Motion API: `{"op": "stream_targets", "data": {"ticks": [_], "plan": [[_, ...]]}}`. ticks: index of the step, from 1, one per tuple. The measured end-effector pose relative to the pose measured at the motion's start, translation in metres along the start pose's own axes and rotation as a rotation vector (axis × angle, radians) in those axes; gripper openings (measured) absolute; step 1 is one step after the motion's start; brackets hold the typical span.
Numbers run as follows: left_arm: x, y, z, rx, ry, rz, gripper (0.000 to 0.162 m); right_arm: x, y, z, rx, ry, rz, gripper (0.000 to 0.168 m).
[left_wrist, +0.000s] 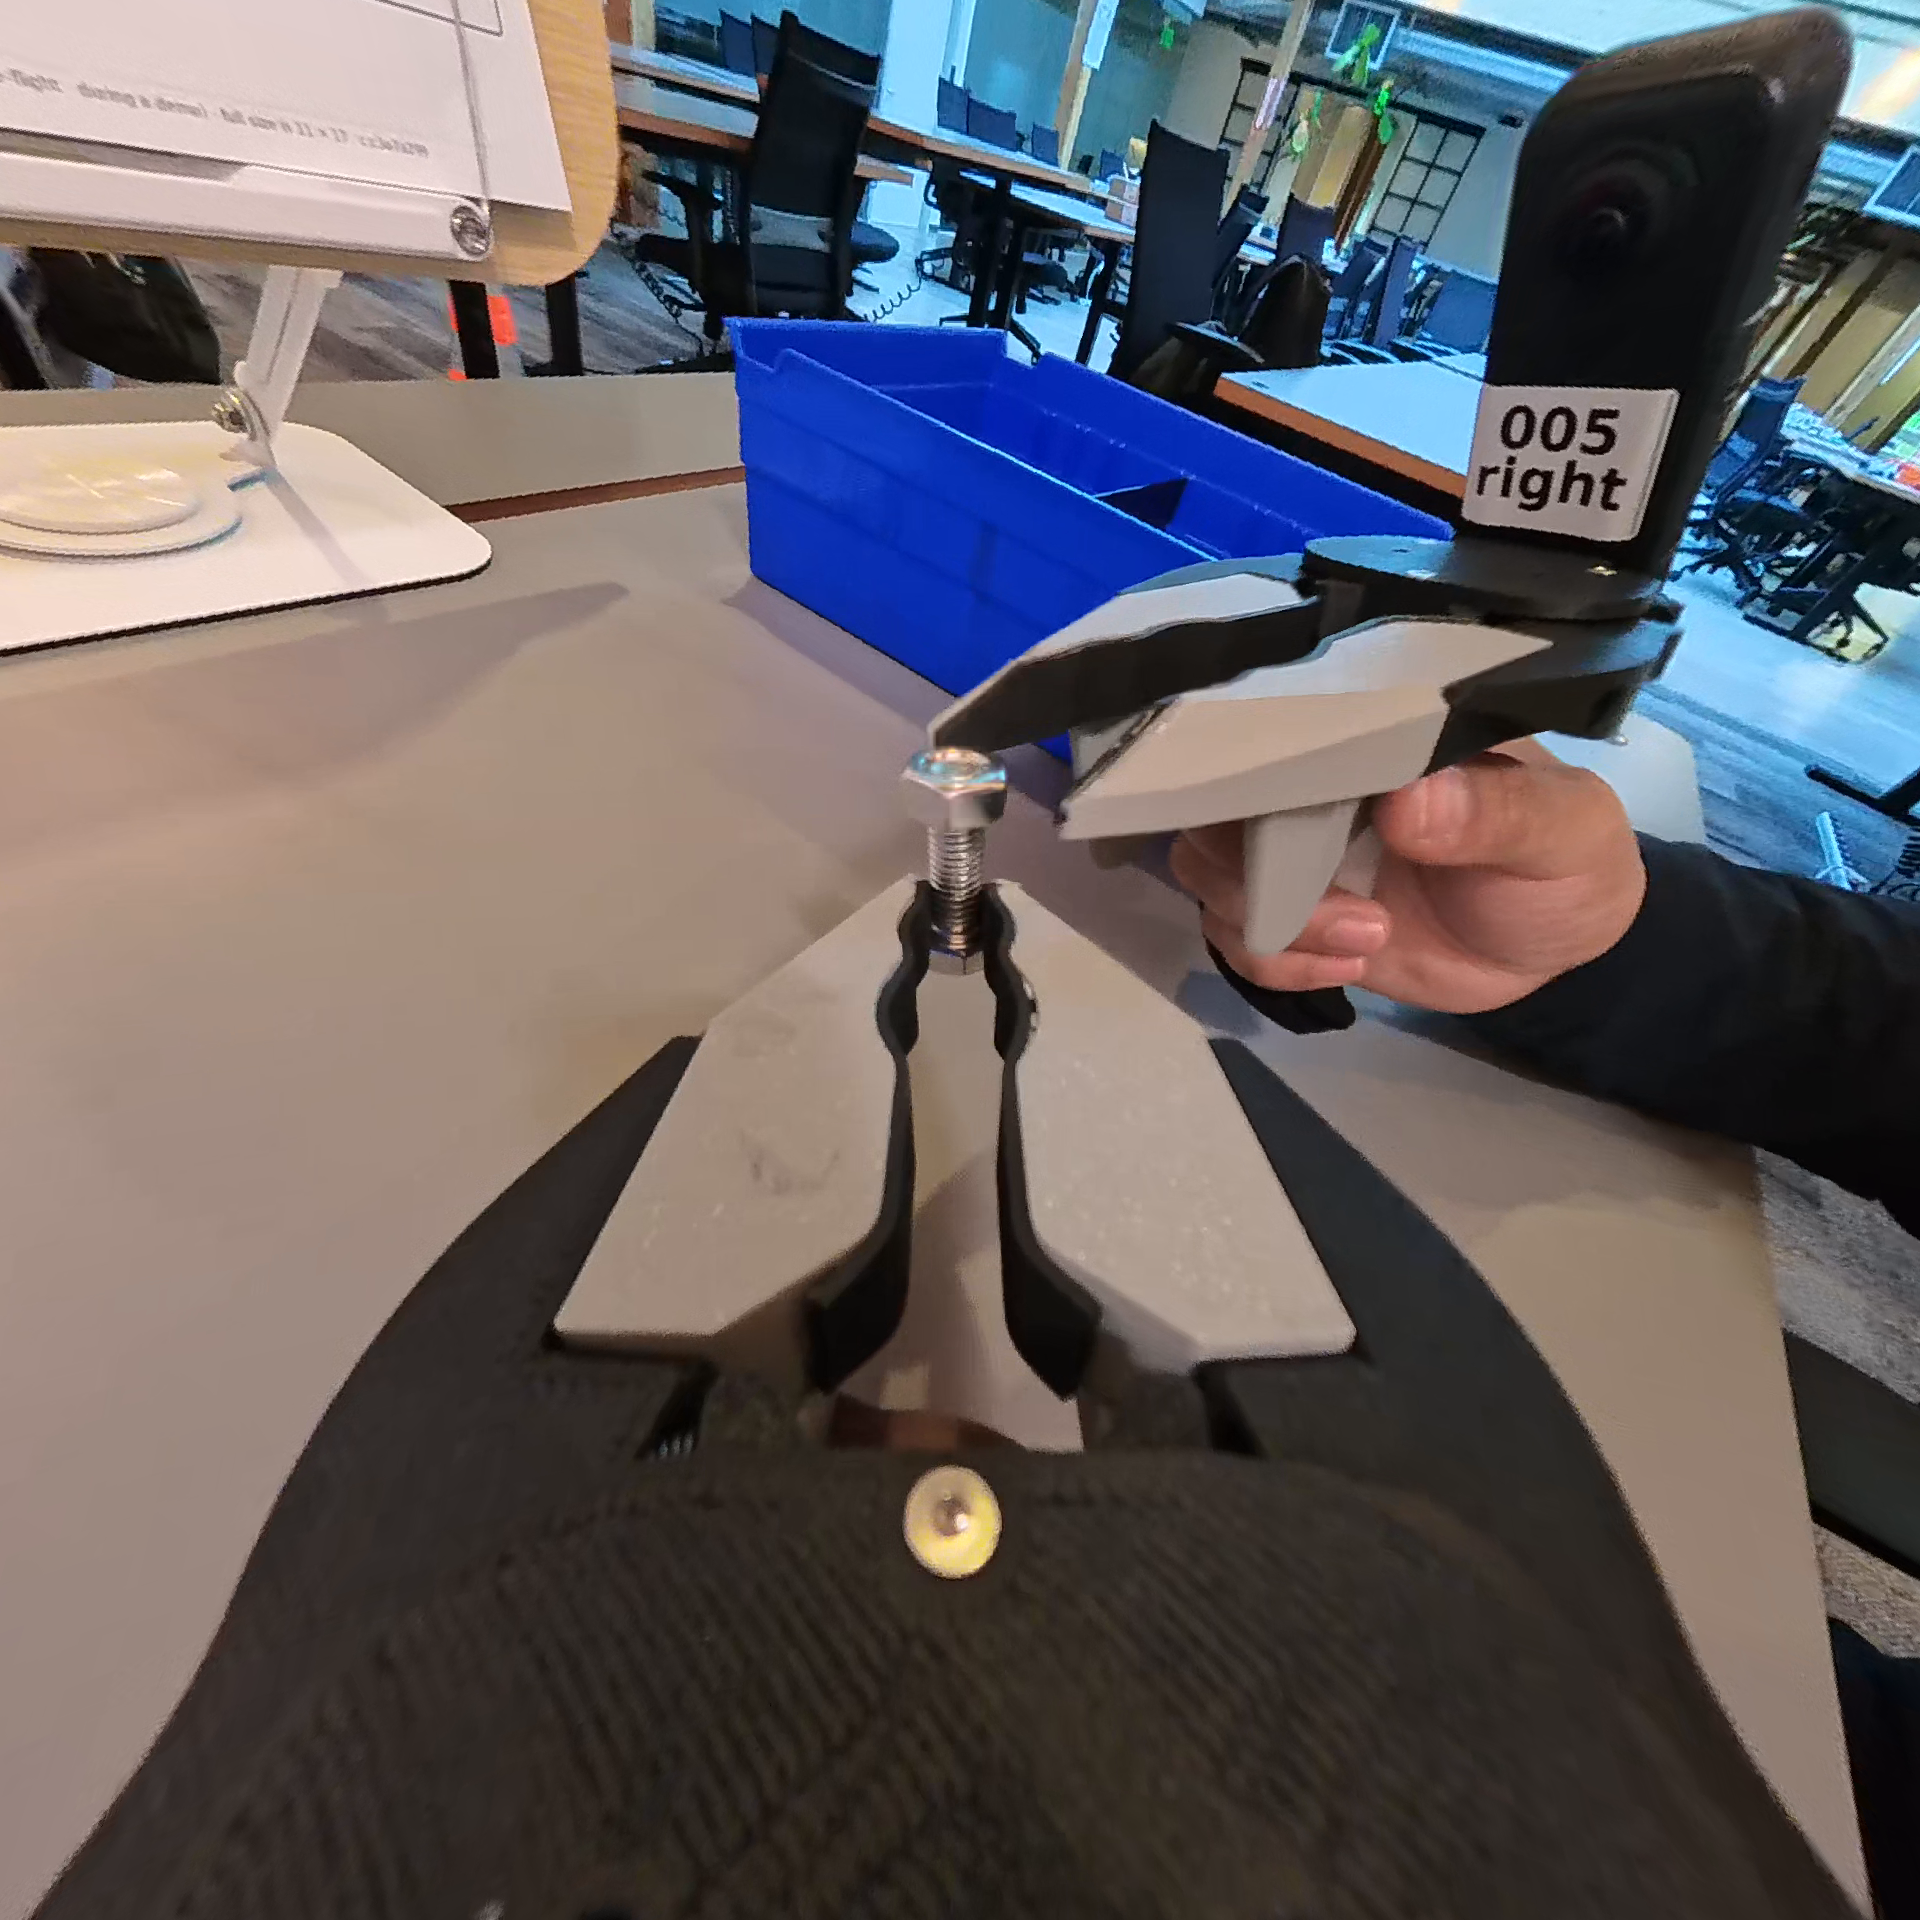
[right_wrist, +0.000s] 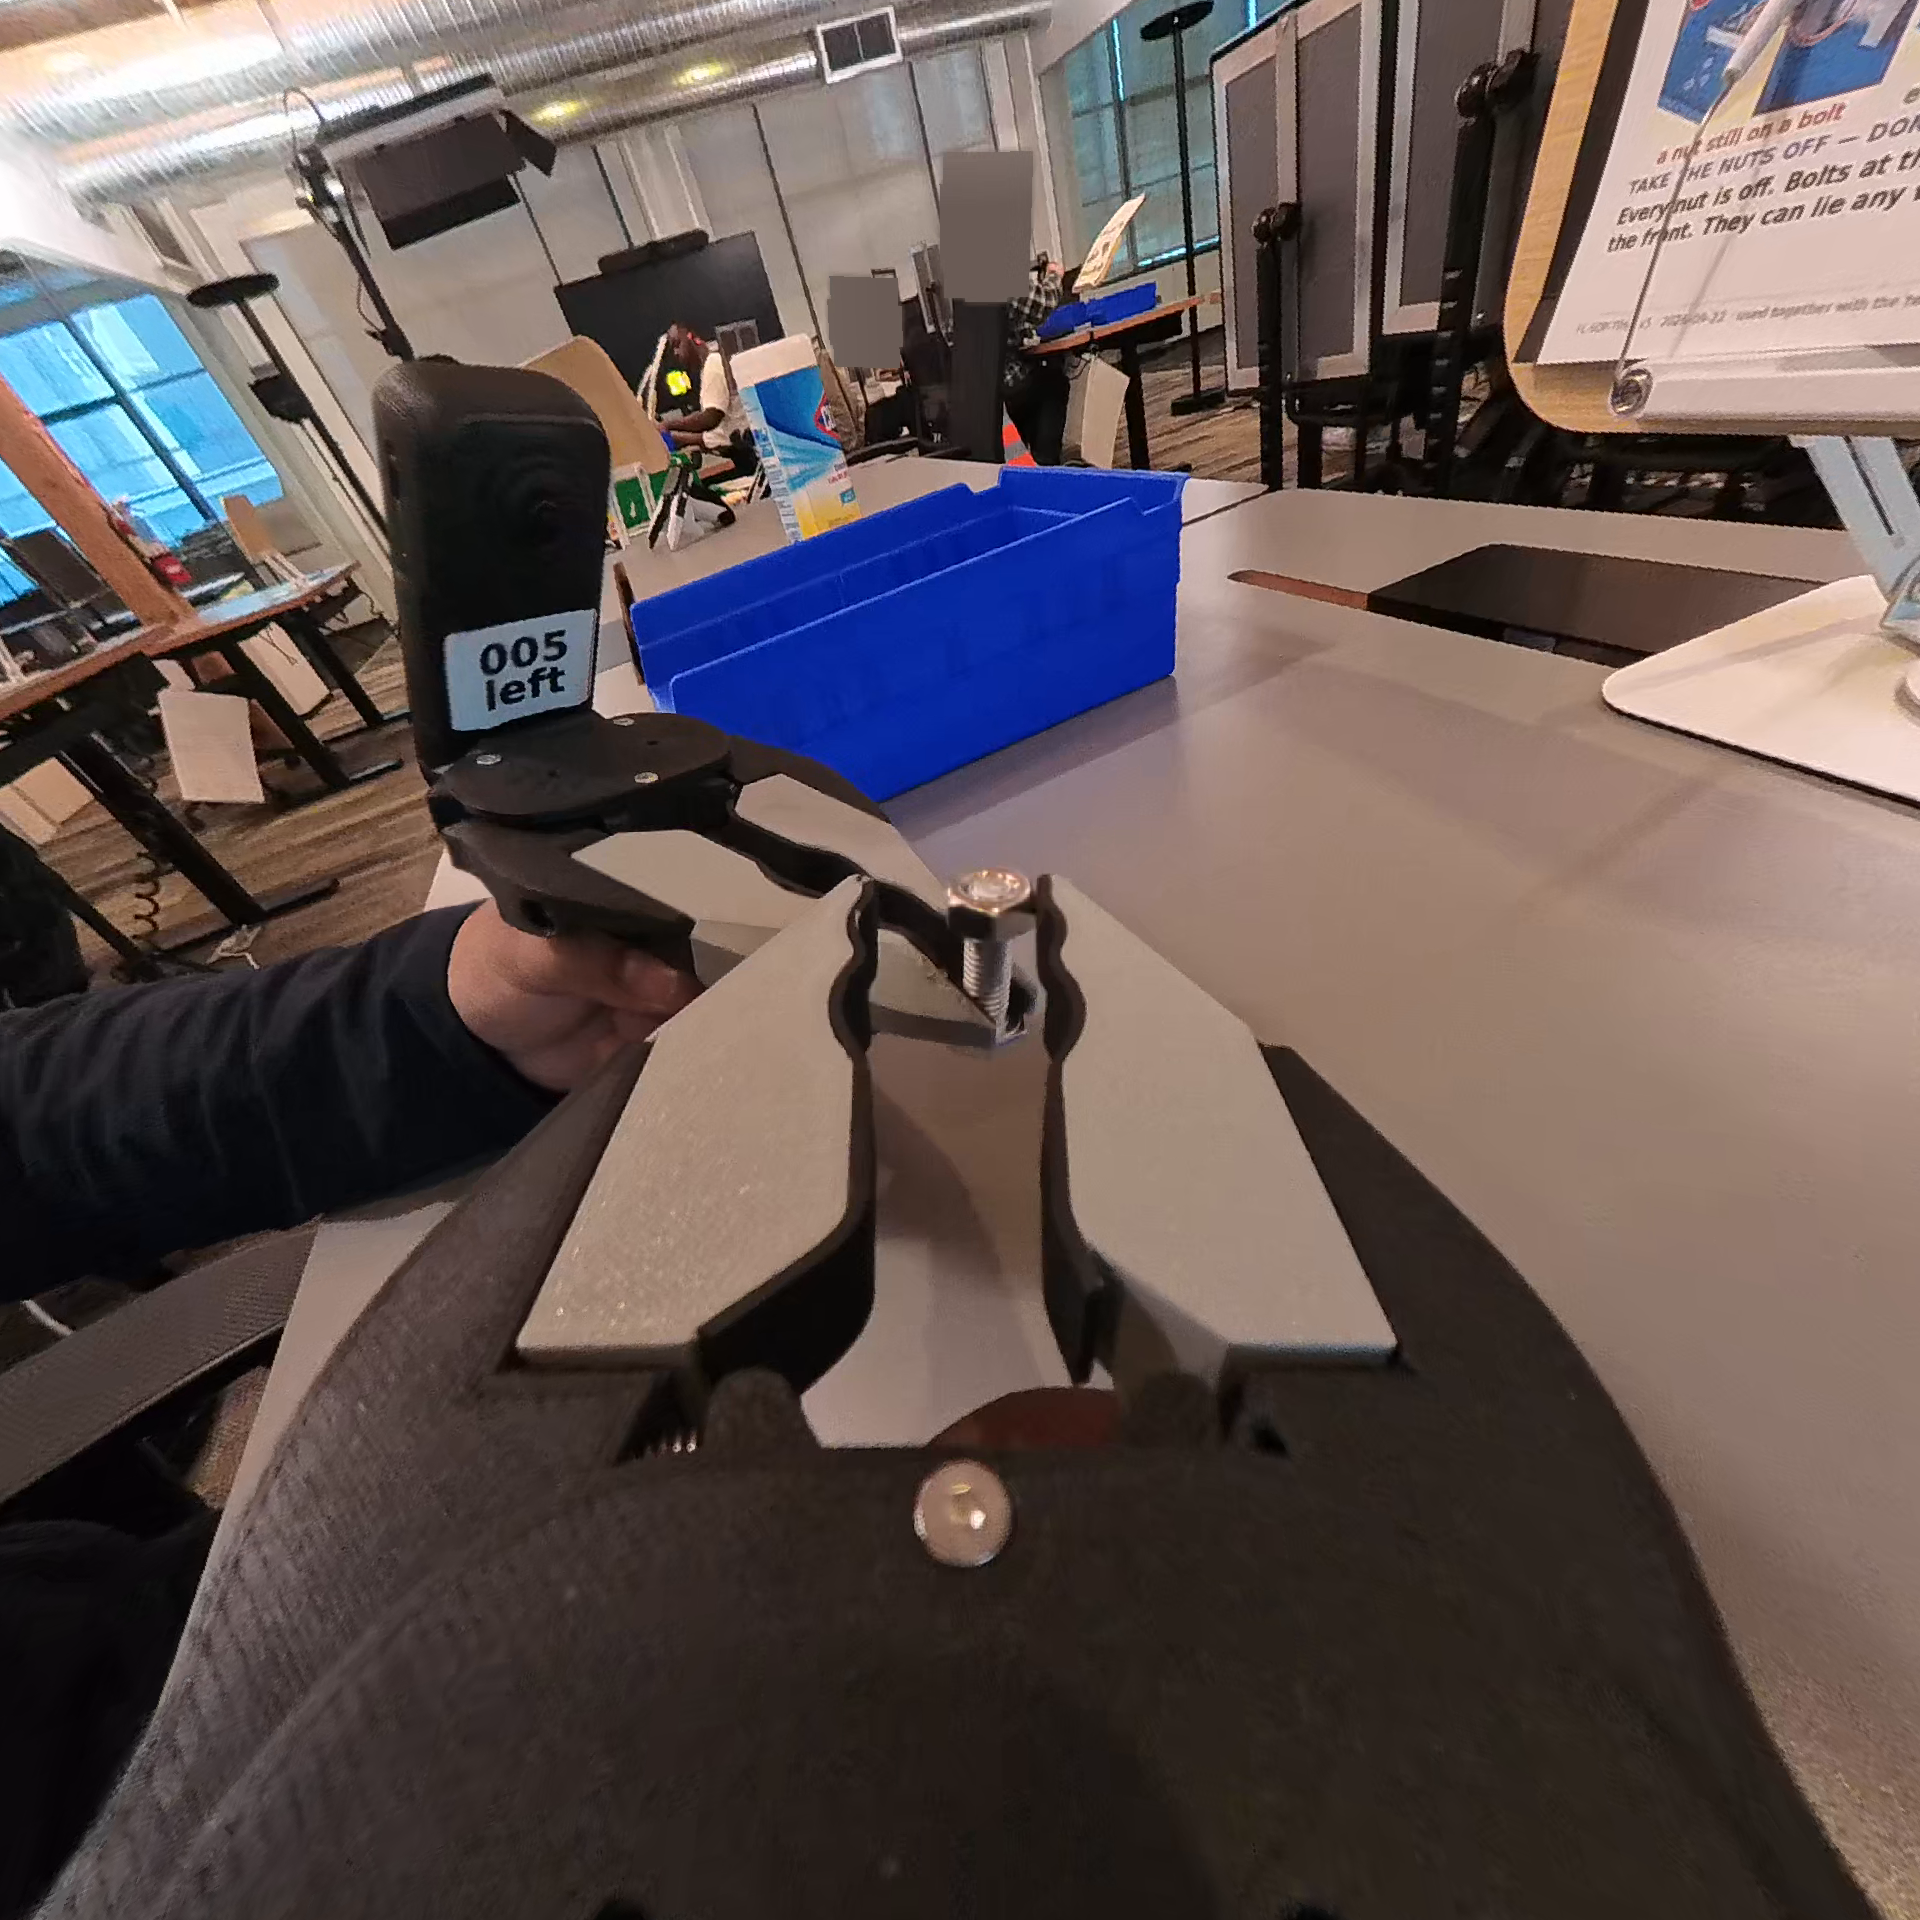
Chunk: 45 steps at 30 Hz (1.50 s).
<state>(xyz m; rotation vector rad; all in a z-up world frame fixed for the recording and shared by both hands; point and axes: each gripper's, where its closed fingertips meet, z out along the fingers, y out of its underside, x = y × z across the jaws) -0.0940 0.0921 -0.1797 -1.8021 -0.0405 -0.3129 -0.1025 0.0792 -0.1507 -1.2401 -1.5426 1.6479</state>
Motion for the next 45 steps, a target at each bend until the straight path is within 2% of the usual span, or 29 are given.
{"op": "stream_targets", "data": {"ticks": [10,19,23,33,37,45], "plan": [[0.019,0.014,0.010,-0.061,0.053,0.071,0.007,-0.005,0.012,0.008,-0.043,-0.020,0.001,0.031],[-0.012,0.002,-0.001,-0.008,-0.053,-0.019,0.006,0.007,0.000,-0.002,0.009,0.018,0.025,0.026],[-0.008,0.005,0.001,-0.021,-0.041,-0.007,0.007,0.002,0.004,0.002,-0.013,0.013,0.009,0.031],[0.020,0.016,0.011,-0.072,0.065,0.060,0.007,-0.007,0.012,0.010,-0.043,-0.020,0.006,0.031],[0.016,0.017,0.011,-0.080,0.029,0.086,0.007,-0.003,0.008,0.007,-0.037,0.010,-0.026,0.029],[-0.008,-0.001,-0.002,-0.003,-0.047,0.005,0.007,0.007,-0.003,-0.003,0.013,0.032,0.014,0.027]]}}
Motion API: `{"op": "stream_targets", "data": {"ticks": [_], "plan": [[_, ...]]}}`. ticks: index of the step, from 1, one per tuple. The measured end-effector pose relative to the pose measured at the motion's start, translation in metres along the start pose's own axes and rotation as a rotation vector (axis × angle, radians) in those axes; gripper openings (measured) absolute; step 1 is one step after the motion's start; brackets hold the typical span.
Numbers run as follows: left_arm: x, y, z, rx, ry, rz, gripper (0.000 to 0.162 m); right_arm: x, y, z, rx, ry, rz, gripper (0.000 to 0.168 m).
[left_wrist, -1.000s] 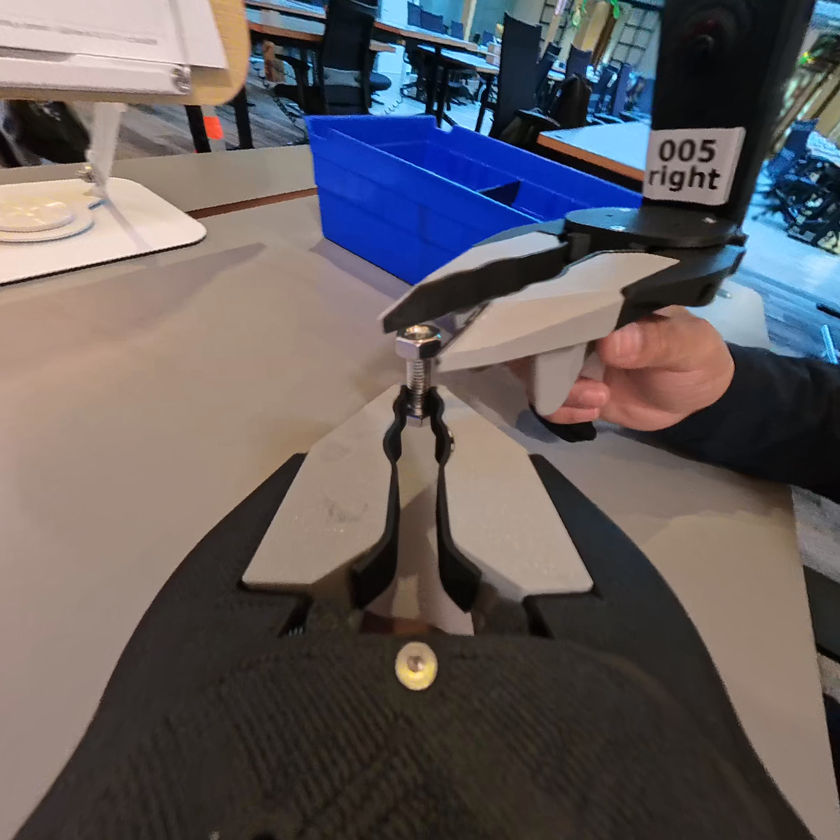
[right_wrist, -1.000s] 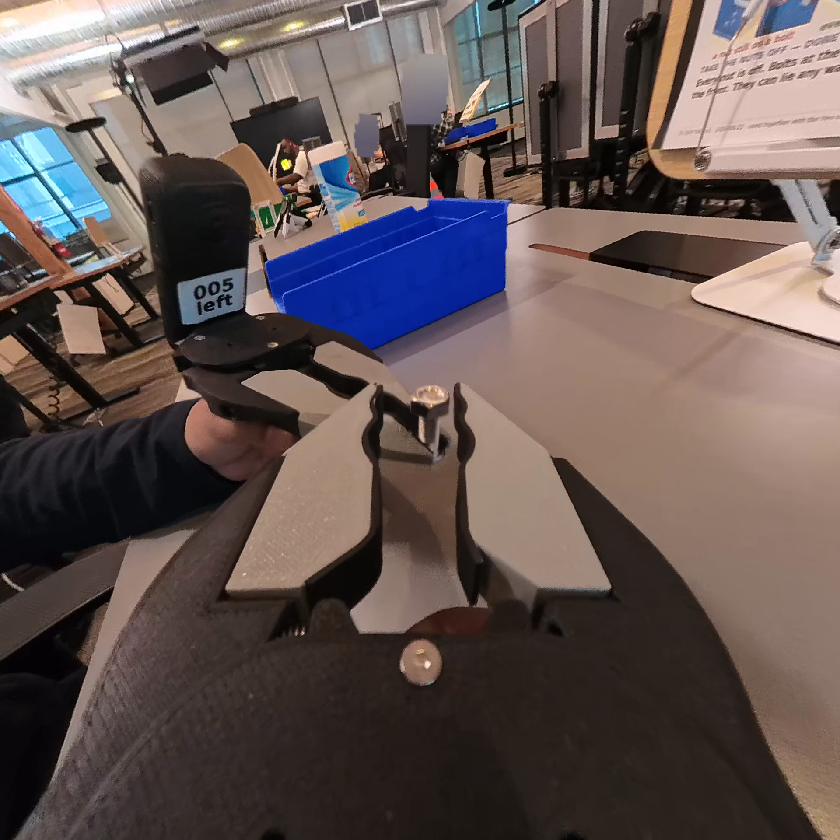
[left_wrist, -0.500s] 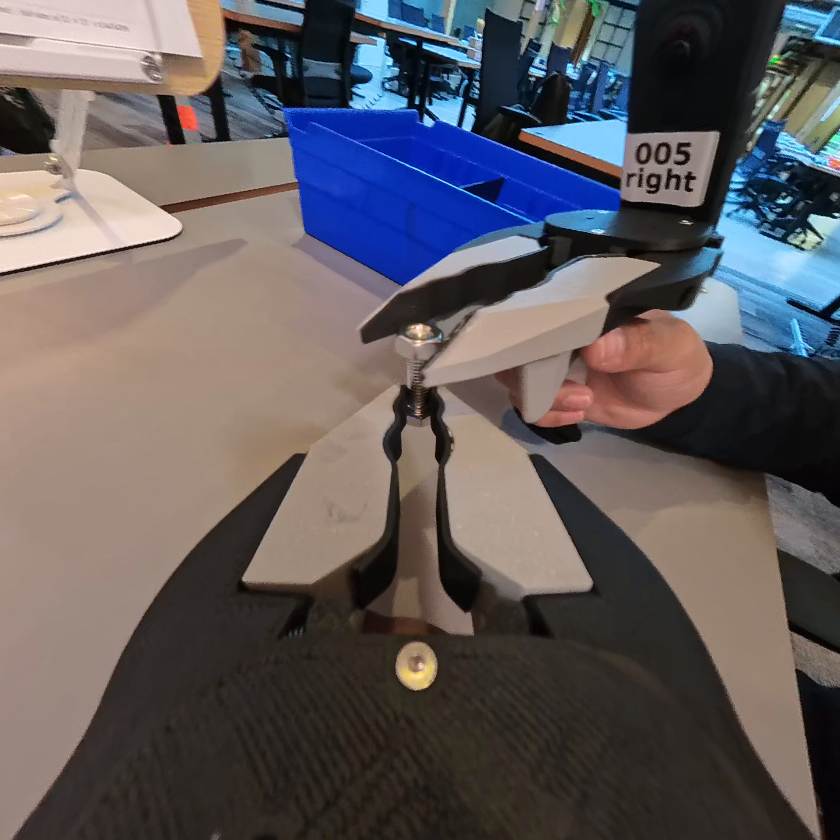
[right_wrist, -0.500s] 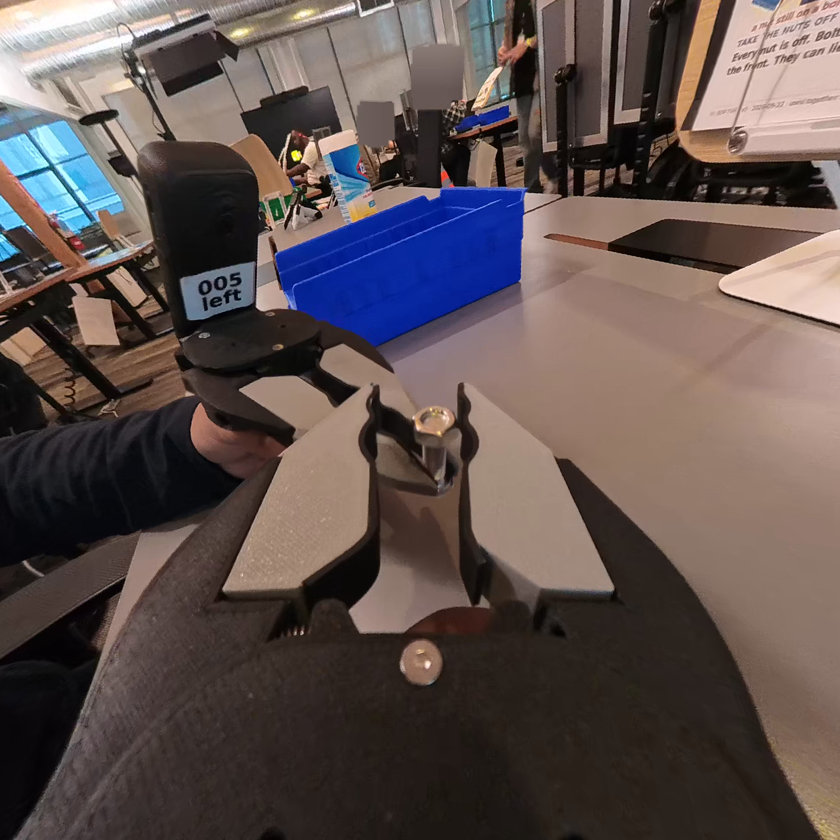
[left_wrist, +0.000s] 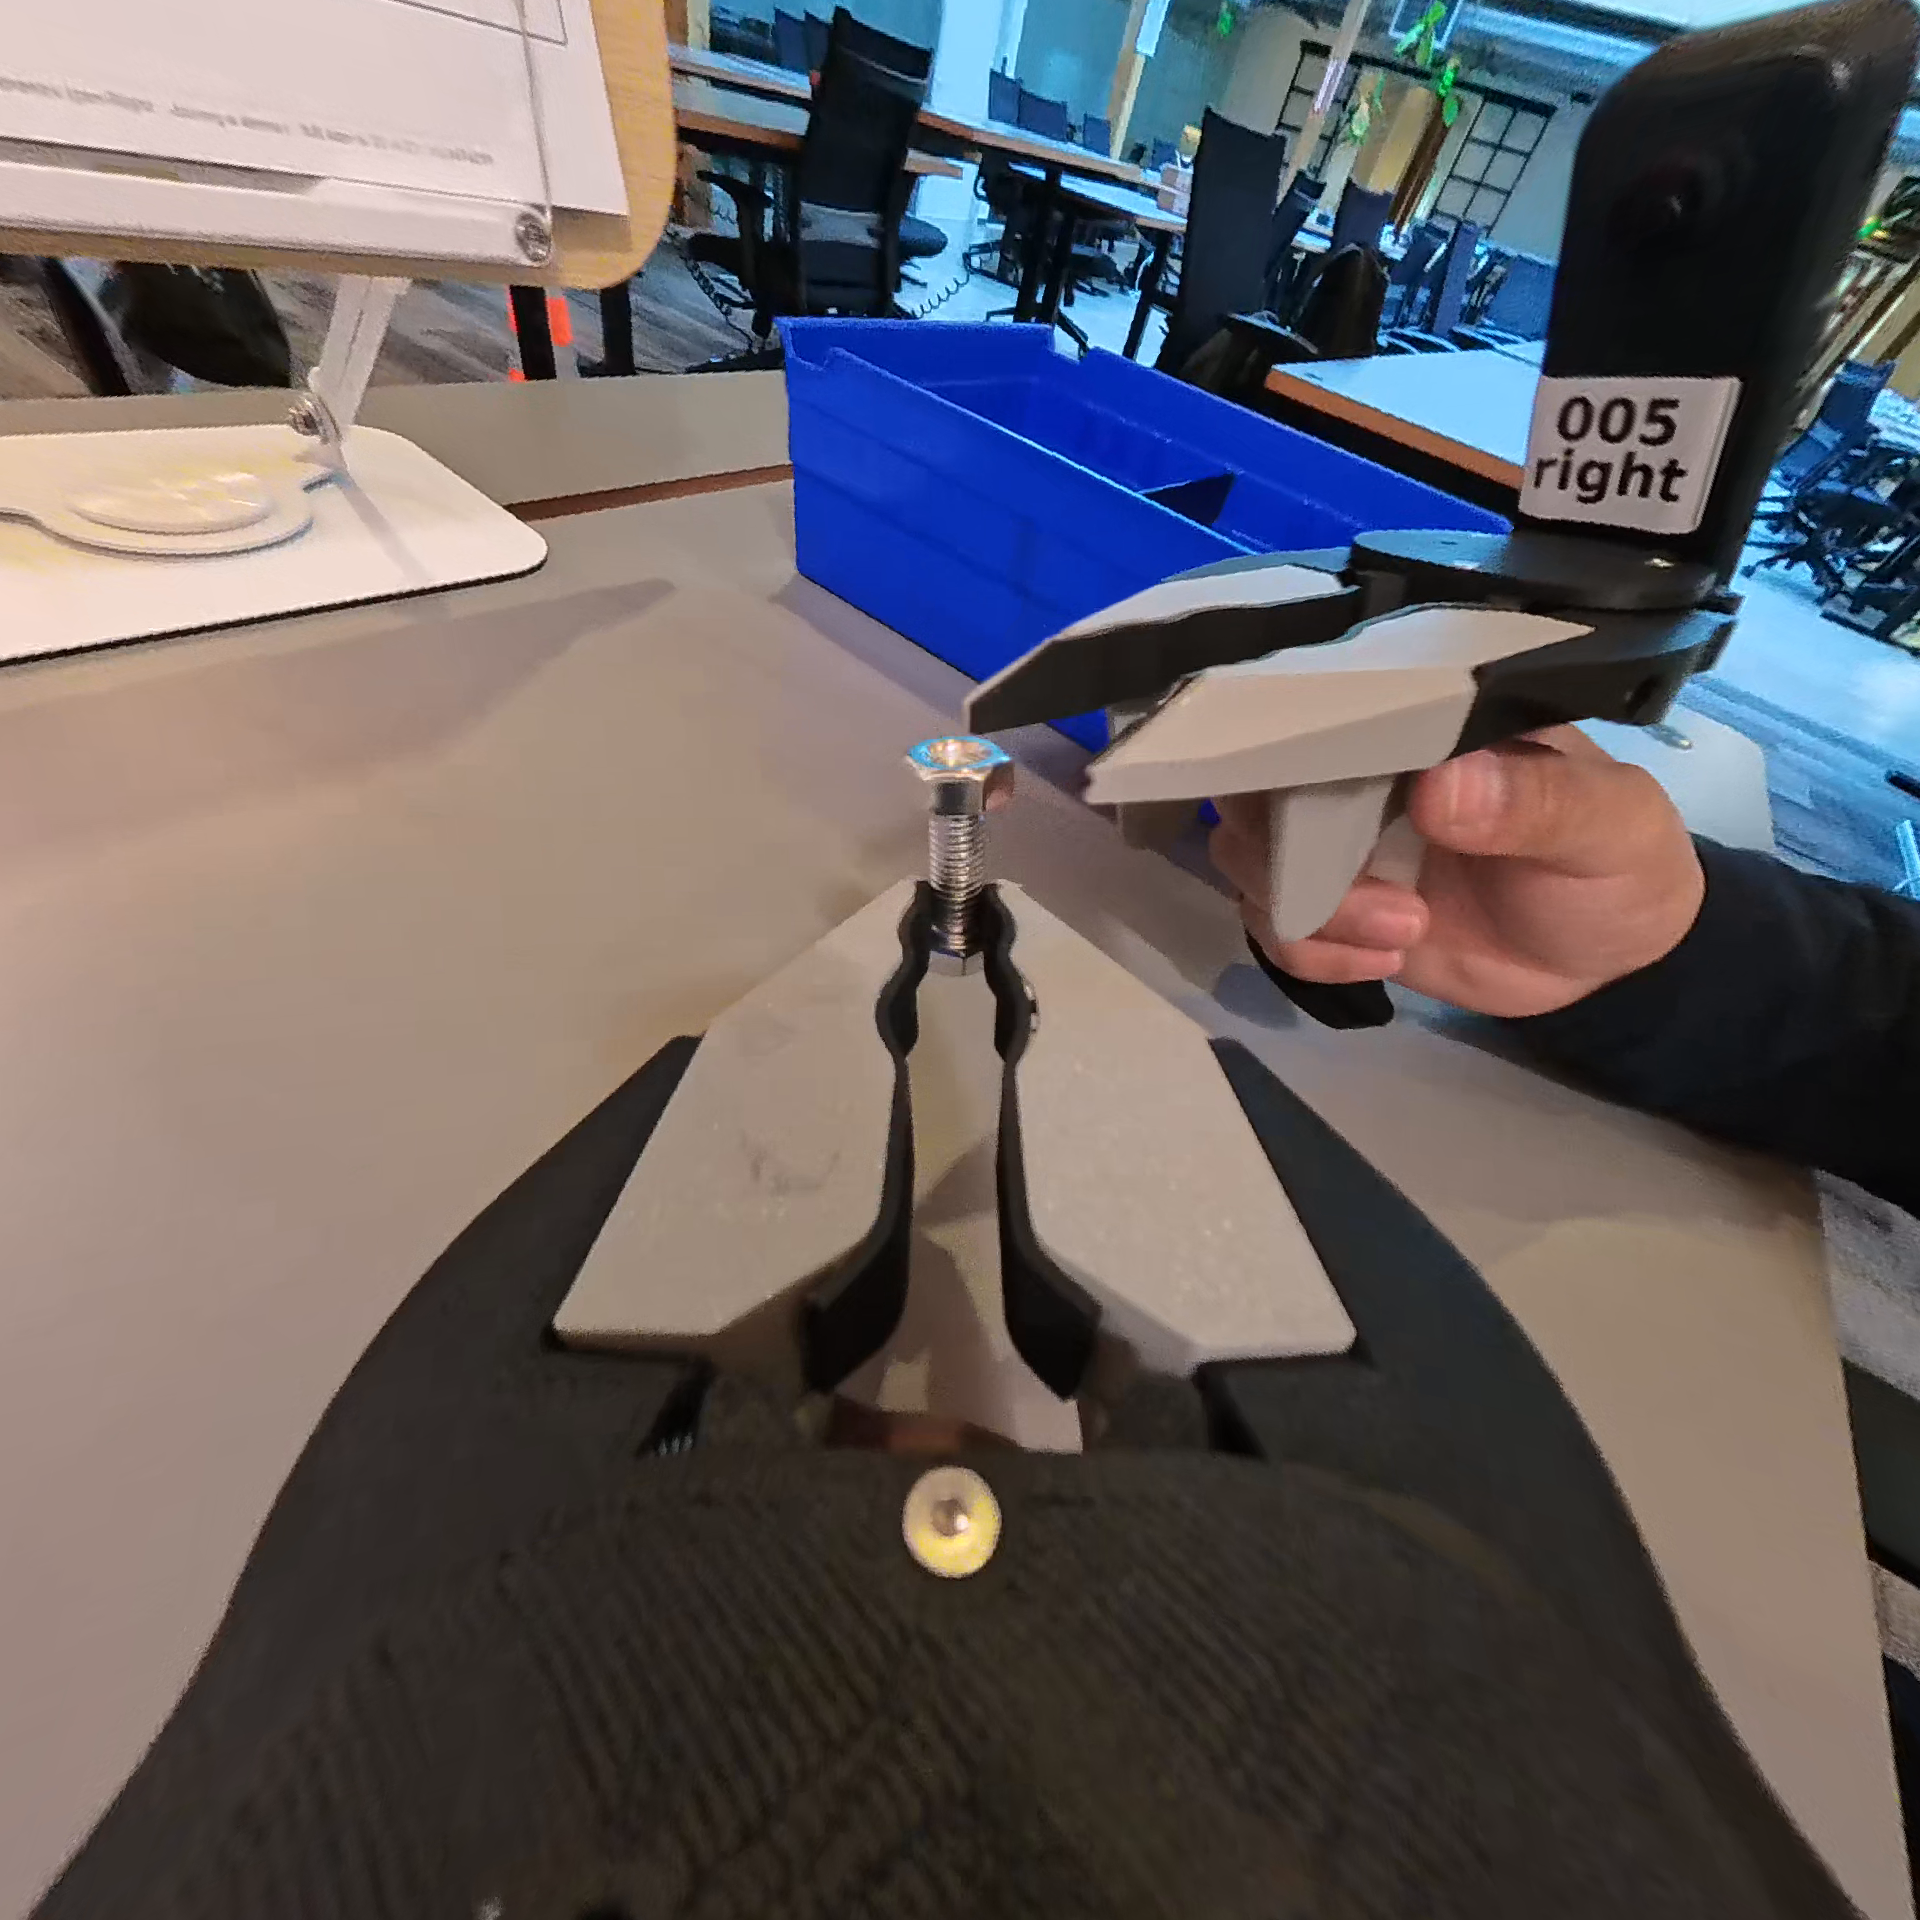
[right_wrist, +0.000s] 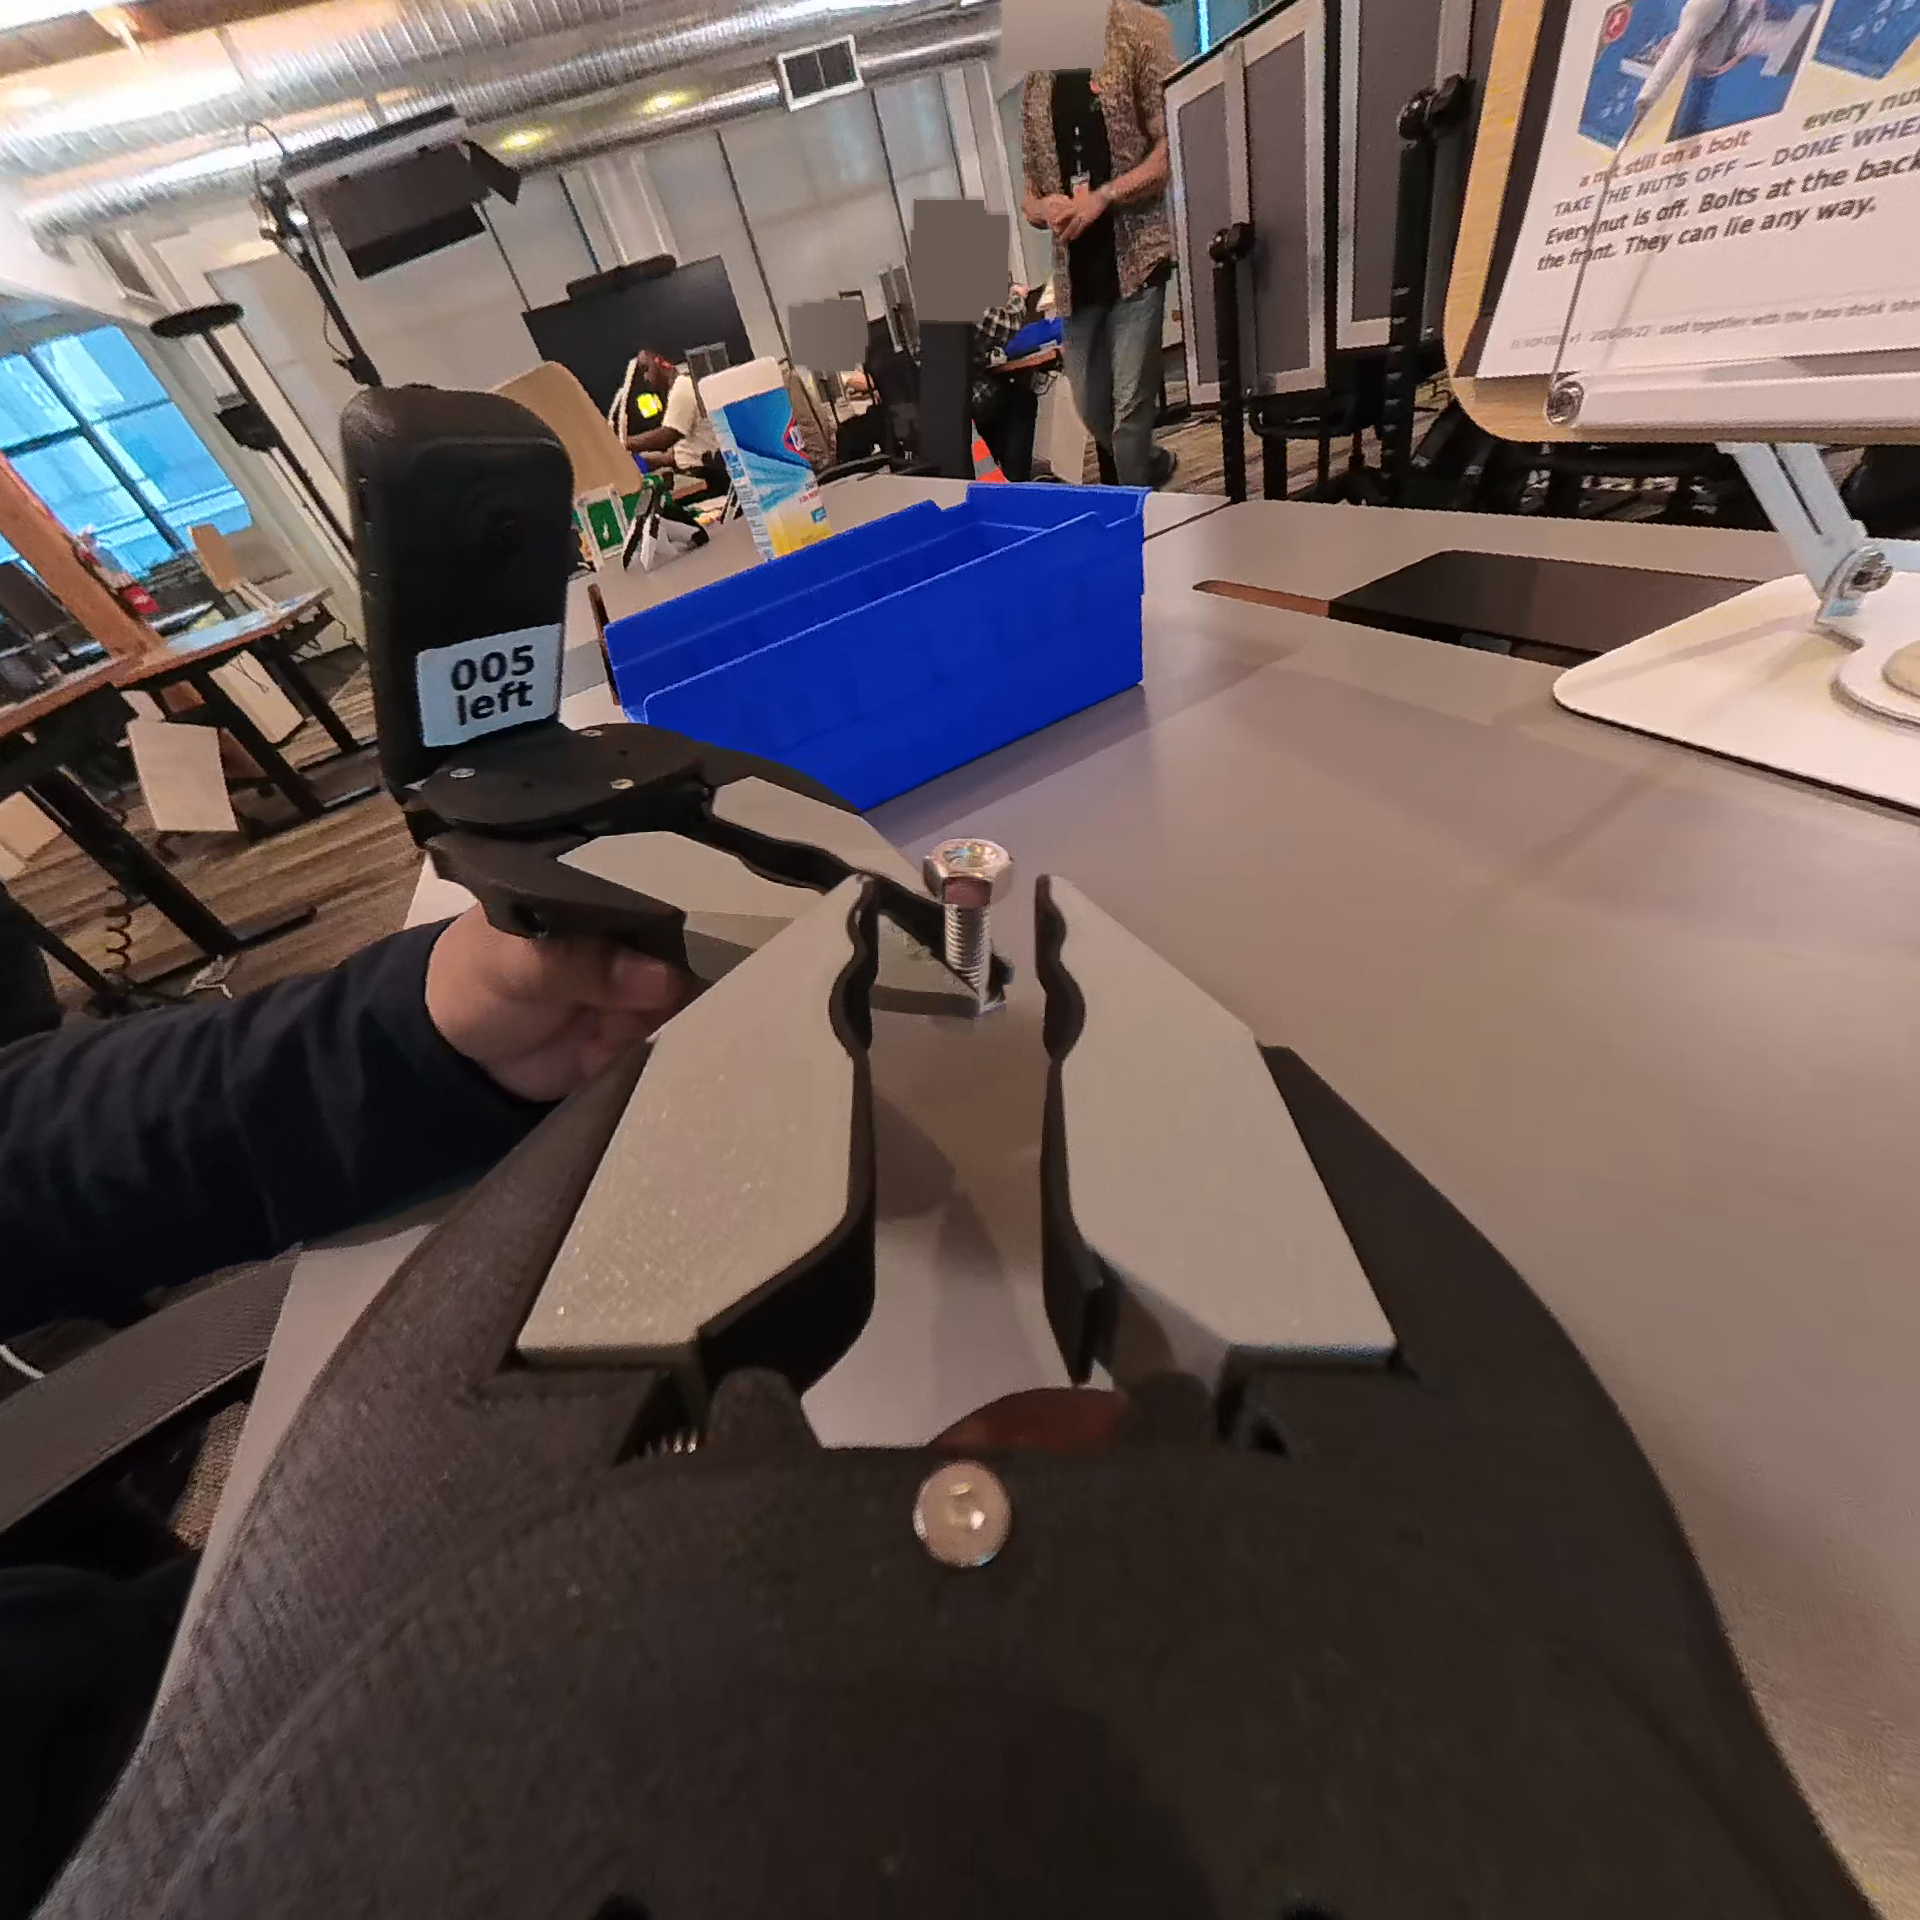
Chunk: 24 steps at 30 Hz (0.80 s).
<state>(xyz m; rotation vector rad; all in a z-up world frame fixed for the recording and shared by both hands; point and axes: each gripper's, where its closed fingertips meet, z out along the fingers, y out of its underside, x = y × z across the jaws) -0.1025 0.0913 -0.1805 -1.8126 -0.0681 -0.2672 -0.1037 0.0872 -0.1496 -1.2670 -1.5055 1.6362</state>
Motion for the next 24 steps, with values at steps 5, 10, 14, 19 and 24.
{"op": "stream_targets", "data": {"ticks": [5,10,14,19,24], "plan": [[0.012,0.007,0.005,-0.032,0.042,0.028,0.006,-0.009,0.007,0.007,-0.026,-0.019,-0.023,0.031],[0.031,0.016,0.012,-0.070,0.100,0.085,0.007,-0.013,0.013,0.011,-0.050,-0.043,-0.020,0.029],[0.027,0.014,0.011,-0.063,0.082,0.084,0.007,-0.008,0.009,0.007,-0.038,-0.017,-0.026,0.029],[0.008,0.003,0.004,-0.013,0.024,0.020,0.007,0.000,0.001,0.001,-0.003,0.001,0.001,0.027],[0.010,0.007,0.006,-0.030,0.040,0.014,0.007,-0.007,0.006,0.006,-0.022,-0.014,-0.018,0.029]]}}
